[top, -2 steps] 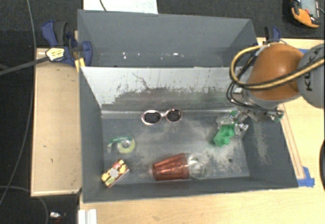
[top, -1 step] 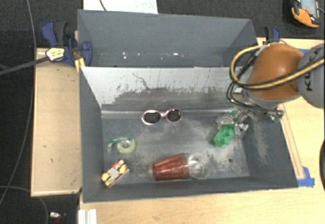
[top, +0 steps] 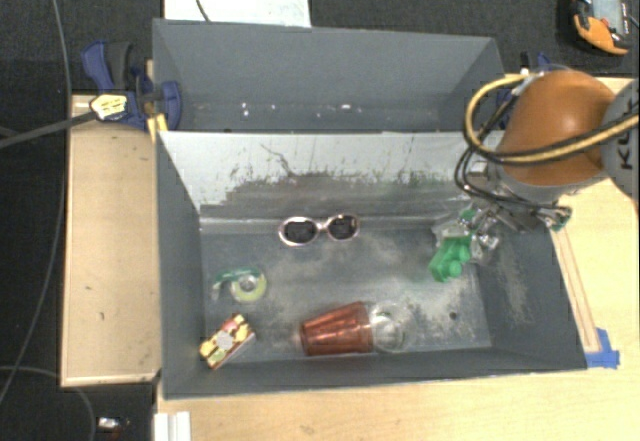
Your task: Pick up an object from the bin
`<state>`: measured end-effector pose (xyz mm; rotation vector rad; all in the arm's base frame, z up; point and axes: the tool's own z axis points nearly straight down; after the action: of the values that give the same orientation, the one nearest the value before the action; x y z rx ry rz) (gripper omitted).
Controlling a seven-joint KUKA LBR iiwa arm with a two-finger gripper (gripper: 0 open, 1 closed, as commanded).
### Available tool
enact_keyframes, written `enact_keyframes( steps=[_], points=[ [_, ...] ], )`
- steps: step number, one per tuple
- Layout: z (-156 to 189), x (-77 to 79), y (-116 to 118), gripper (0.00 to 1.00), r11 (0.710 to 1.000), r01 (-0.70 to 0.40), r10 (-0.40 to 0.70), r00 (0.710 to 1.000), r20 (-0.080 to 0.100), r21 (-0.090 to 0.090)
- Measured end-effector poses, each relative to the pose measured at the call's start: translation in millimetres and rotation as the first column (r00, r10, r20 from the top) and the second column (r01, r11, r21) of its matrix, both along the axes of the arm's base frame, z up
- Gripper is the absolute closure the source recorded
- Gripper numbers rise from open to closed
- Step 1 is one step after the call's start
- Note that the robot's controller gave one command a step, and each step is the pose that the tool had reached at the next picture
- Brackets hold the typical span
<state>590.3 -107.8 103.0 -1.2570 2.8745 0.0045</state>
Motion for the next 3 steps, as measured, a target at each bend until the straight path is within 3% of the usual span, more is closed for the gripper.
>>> enact_keyframes(
  steps=[2,3],
  points=[
    [32.3,1.4,0.1,1.0,1.0,0.005,-0.005,1.0,0.005,0.0],
    [59.7,-0.4,0.7,1.0,1.0,0.007,-0.007,1.0,-0.002,0.002]
  ],
)
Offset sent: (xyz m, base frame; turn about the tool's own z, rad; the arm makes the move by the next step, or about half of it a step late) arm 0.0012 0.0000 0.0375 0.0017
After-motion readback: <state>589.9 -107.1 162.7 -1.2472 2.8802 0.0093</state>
